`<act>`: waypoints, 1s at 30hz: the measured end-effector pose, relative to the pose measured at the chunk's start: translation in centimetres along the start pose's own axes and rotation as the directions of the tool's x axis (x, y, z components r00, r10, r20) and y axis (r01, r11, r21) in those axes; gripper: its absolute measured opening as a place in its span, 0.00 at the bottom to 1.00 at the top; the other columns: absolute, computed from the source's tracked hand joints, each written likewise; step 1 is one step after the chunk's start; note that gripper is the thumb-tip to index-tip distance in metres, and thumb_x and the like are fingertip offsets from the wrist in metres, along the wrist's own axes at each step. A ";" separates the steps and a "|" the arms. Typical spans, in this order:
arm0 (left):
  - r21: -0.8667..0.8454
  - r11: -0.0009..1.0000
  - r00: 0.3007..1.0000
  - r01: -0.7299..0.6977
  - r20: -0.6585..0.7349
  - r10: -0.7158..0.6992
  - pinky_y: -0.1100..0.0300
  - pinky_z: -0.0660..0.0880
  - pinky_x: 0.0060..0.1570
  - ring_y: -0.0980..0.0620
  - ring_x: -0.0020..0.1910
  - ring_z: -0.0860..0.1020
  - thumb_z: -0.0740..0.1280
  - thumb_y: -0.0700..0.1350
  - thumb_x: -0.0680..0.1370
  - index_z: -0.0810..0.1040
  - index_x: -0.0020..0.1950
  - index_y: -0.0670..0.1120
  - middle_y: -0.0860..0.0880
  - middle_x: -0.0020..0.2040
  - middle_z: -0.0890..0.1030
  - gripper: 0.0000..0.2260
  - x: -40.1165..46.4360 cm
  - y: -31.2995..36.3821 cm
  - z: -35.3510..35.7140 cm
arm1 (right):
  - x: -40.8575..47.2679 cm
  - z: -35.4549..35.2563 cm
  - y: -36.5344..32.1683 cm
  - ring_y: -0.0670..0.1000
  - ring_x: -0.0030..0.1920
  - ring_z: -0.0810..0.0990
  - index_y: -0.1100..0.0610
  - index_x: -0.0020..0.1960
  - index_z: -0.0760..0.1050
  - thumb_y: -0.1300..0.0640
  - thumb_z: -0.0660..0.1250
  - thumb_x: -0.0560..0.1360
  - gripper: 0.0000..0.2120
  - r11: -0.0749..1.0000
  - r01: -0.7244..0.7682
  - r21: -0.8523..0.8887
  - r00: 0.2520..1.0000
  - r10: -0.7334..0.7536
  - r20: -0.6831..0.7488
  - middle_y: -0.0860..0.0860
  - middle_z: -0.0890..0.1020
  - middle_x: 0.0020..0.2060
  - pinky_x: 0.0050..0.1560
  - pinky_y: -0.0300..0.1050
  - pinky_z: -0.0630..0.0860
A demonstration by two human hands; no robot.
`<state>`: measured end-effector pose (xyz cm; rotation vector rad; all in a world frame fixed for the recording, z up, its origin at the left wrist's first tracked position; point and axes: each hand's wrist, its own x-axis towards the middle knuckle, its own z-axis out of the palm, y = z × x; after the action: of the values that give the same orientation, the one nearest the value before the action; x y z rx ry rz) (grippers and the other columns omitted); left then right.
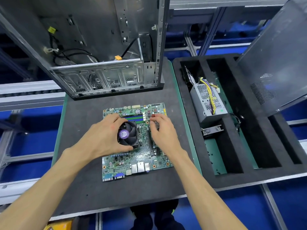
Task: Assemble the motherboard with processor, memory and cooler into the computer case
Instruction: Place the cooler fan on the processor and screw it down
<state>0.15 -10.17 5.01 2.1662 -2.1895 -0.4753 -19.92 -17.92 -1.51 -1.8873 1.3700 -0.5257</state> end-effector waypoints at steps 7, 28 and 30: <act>0.026 1.000 0.999 -0.004 0.037 0.003 0.53 0.77 0.47 0.53 0.57 0.71 0.70 0.73 0.61 0.70 0.68 0.51 0.55 0.56 0.70 0.43 0.1 0.3 -0.1 | -0.2 0.4 0.1 0.46 0.71 0.65 0.59 0.65 0.79 0.55 0.61 0.83 0.15 1.000 0.015 -0.021 1.000 -0.015 0.000 0.50 0.73 0.68 0.65 0.31 0.57; -0.004 1.000 0.998 -0.007 -0.069 0.006 0.54 0.75 0.48 0.54 0.60 0.69 0.73 0.70 0.63 0.68 0.71 0.53 0.57 0.59 0.72 0.42 -0.3 -0.2 1.5 | -1.2 1.1 0.3 0.51 0.79 0.58 0.57 0.65 0.76 0.59 0.64 0.81 0.13 0.998 0.056 -0.038 0.998 -0.055 0.039 0.51 0.63 0.76 0.75 0.52 0.64; -0.057 0.998 0.996 -0.034 -0.082 0.029 0.55 0.73 0.51 0.53 0.60 0.69 0.74 0.69 0.64 0.67 0.72 0.51 0.56 0.60 0.72 0.42 -0.4 -0.7 1.9 | -1.3 1.2 0.3 0.51 0.79 0.58 0.57 0.65 0.76 0.60 0.65 0.81 0.13 0.997 0.060 -0.053 0.998 -0.058 0.034 0.52 0.63 0.76 0.75 0.52 0.63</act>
<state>0.44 -9.42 3.08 2.0800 -2.1369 -0.4364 -19.73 -16.36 -2.42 -1.9759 1.3230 -0.4898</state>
